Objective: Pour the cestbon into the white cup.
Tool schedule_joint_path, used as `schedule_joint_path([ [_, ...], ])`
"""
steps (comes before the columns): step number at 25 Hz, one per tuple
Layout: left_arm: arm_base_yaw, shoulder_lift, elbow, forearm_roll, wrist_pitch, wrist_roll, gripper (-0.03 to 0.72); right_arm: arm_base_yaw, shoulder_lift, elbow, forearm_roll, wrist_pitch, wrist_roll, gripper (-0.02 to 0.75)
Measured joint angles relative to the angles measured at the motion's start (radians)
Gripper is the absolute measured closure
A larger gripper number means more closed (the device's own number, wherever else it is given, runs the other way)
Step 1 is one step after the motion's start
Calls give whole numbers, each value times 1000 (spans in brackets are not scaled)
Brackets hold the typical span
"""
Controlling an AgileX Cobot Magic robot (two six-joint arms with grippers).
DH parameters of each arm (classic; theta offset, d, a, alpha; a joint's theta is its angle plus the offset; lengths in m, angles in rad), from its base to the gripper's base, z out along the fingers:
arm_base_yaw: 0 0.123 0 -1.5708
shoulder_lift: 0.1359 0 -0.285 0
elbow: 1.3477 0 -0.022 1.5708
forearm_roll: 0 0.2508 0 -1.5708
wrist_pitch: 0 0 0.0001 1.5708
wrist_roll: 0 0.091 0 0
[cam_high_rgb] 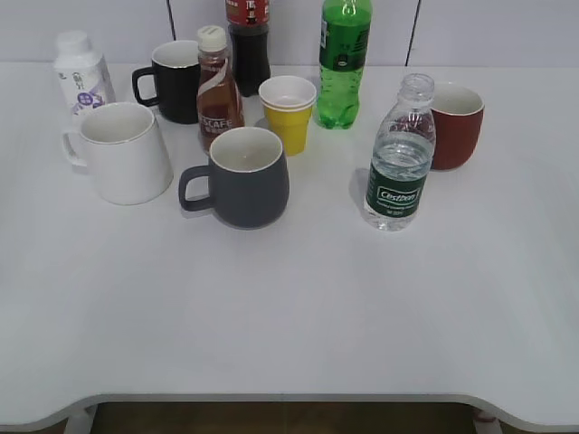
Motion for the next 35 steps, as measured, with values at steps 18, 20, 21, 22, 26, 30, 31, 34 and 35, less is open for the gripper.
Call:
schedule_joint_path([
  [18, 0, 0, 0, 0, 0, 0, 456, 0, 0, 0, 0, 0, 0, 163],
  [20, 0, 0, 0, 0, 0, 0, 456, 0, 0, 0, 0, 0, 0, 163],
  [21, 0, 0, 0, 0, 0, 0, 456, 0, 0, 0, 0, 0, 0, 163],
  [22, 0, 0, 0, 0, 0, 0, 456, 0, 0, 0, 0, 0, 0, 163],
  [26, 0, 0, 0, 0, 0, 0, 456, 0, 0, 0, 0, 0, 0, 163],
  [30, 0, 0, 0, 0, 0, 0, 456, 0, 0, 0, 0, 0, 0, 163],
  [31, 0, 0, 0, 0, 0, 0, 456, 0, 0, 0, 0, 0, 0, 163],
  [34, 0, 0, 0, 0, 0, 0, 456, 0, 0, 0, 0, 0, 0, 163],
  [35, 0, 0, 0, 0, 0, 0, 456, 0, 0, 0, 0, 0, 0, 163],
])
